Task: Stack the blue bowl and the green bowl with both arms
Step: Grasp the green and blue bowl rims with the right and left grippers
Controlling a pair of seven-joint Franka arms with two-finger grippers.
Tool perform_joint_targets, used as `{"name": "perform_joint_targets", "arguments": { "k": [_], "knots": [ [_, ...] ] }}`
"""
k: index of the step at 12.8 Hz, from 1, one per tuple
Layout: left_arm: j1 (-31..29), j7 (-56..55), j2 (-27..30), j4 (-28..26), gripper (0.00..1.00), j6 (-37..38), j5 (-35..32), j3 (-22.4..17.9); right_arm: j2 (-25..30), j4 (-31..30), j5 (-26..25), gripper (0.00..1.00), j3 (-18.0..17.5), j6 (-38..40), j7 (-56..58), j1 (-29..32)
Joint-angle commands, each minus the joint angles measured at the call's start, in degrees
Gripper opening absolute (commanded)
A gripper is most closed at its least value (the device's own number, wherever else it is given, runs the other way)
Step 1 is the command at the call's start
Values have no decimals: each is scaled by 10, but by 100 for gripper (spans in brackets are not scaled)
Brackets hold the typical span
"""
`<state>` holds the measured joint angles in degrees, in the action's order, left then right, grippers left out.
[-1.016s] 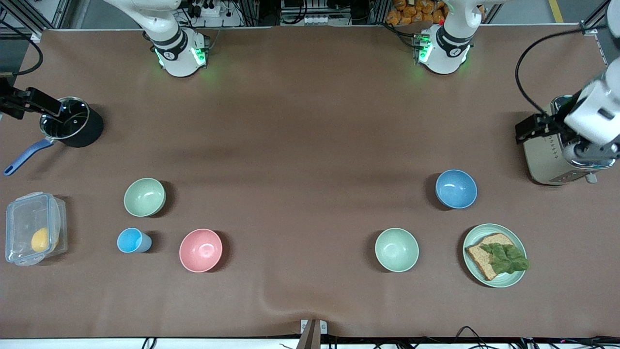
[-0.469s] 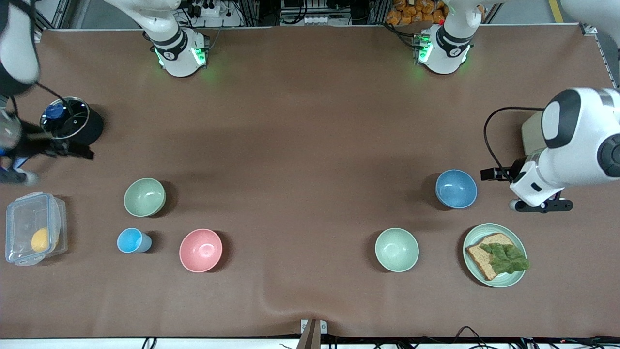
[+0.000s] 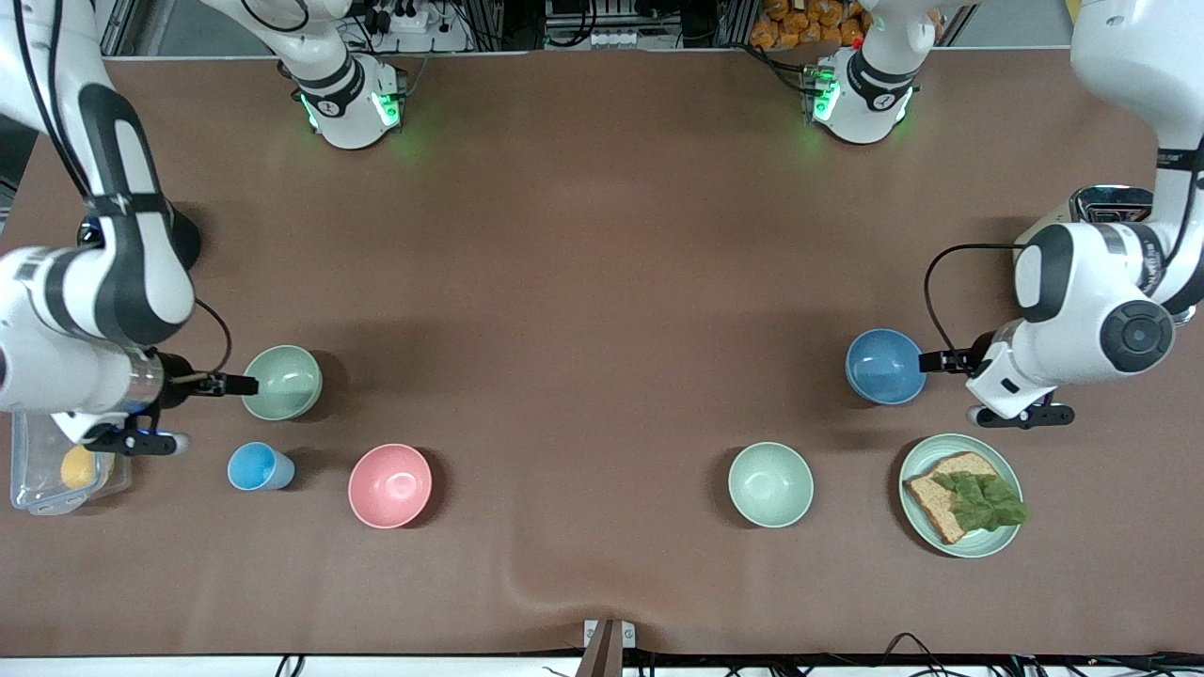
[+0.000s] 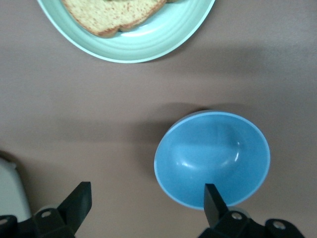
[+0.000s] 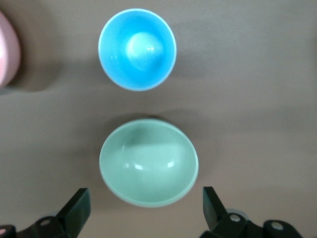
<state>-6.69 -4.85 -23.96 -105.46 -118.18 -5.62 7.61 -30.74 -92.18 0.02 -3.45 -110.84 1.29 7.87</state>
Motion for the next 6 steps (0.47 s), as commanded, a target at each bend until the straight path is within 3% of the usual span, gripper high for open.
{"name": "perform_joint_targets", "arguments": {
  "k": [1, 6],
  "knots": [
    [0, -17, -17, -18, 100, -42, -14, 3, -50, 13, -2, 100, 1, -38, 7, -9],
    [-7, -17, -35, -55, 97, -107, -14, 3, -63, 12, -2, 100, 1, -50, 32, 0]
  ]
}}
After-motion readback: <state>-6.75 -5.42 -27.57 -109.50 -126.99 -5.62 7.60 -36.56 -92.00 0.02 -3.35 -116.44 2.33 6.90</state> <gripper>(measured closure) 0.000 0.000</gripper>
